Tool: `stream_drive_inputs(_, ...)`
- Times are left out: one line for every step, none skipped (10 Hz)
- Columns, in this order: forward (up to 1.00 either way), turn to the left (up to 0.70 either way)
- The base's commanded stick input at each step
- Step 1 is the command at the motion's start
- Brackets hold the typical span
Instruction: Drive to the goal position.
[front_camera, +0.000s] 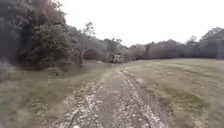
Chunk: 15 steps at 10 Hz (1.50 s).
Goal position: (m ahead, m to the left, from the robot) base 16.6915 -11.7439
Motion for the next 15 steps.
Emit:
stream_drive_inputs(0.60,0.00)
stream_drive_inputs(0.60,0.00)
stream_drive_inputs(0.60,0.00)
stream_drive_inputs(0.60,0.00)
stream_drive_inputs(0.60,0.00)
stream_drive_inputs(0.60,0.00)
stream_drive_inputs(0.60,0.00)
stream_drive_inputs(0.60,0.00)
stream_drive_inputs(0.60,0.00)
stream_drive_inputs(0.60,0.00)
stream_drive_inputs(0.60,0.00)
stream_drive_inputs(0.60,0.00)
stream_drive_inputs(0.60,0.00)
stream_drive_inputs(0.60,0.00)
stream_drive_inputs(0.60,0.00)
